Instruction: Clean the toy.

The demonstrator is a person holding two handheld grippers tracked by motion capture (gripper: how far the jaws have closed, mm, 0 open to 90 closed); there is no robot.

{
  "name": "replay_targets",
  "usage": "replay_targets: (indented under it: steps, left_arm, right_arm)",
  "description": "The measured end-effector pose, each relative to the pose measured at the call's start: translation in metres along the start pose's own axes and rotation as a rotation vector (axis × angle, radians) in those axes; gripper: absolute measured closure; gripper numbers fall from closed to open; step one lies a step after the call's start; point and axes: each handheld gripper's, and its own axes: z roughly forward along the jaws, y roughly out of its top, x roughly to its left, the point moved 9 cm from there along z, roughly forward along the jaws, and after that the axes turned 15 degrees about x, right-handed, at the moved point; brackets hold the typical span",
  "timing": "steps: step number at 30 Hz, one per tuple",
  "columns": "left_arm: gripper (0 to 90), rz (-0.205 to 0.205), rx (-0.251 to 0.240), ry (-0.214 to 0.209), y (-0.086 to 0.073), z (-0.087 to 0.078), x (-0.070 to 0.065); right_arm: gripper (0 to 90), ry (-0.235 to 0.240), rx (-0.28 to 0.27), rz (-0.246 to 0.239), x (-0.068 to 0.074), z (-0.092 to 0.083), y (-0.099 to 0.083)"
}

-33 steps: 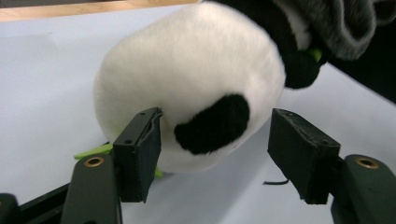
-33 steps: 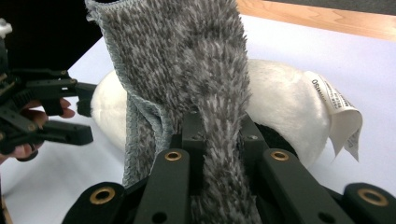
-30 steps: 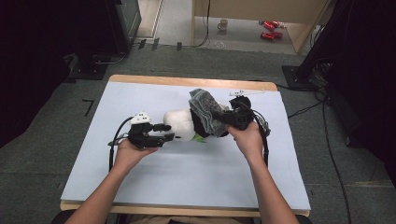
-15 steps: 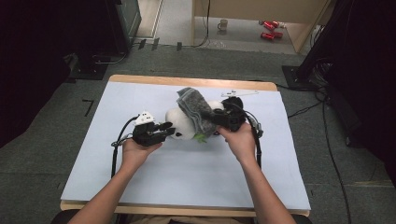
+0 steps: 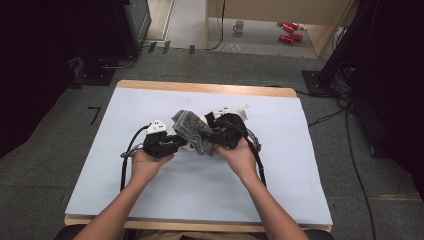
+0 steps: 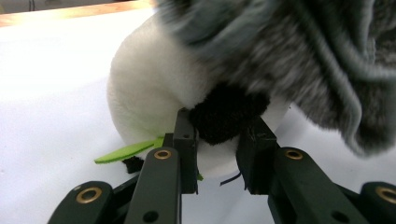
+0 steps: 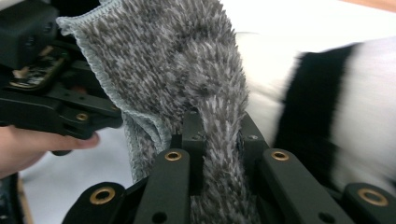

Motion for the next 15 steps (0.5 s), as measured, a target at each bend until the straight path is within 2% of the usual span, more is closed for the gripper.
replay_targets:
  steps: [3,4,8,11,14,15]
  left_arm:
    - [73.0,-0.008,0.007,-0.002,-0.001,-0.001,0.003]
    - [73.1,-0.005,0.013,-0.003,-0.002,-0.001,0.003]
    - [73.3,-0.009,0.014,-0.007,-0.002,-0.001,0.003]
    - [73.3,-0.025,0.017,-0.02,-0.002,-0.001,0.005]
    - [73.3,-0.029,0.018,-0.025,-0.002,-0.001,0.006]
    - [73.2,-0.03,0.017,-0.027,-0.002,-0.001,0.006]
  right_arm:
    - [79.1,-0.067,0.003,0.011,-0.013,-0.009,-0.001]
    - [79.1,-0.076,-0.001,0.017,-0.017,-0.012,-0.001]
    - [79.1,-0.07,-0.033,0.076,-0.037,-0.03,-0.003]
    - [79.2,-0.084,-0.071,0.121,-0.055,-0.048,-0.003]
    - [79.2,-0.097,-0.09,0.159,-0.072,-0.059,-0.007]
    - [79.2,-0.096,-0.095,0.183,-0.082,-0.062,-0.01]
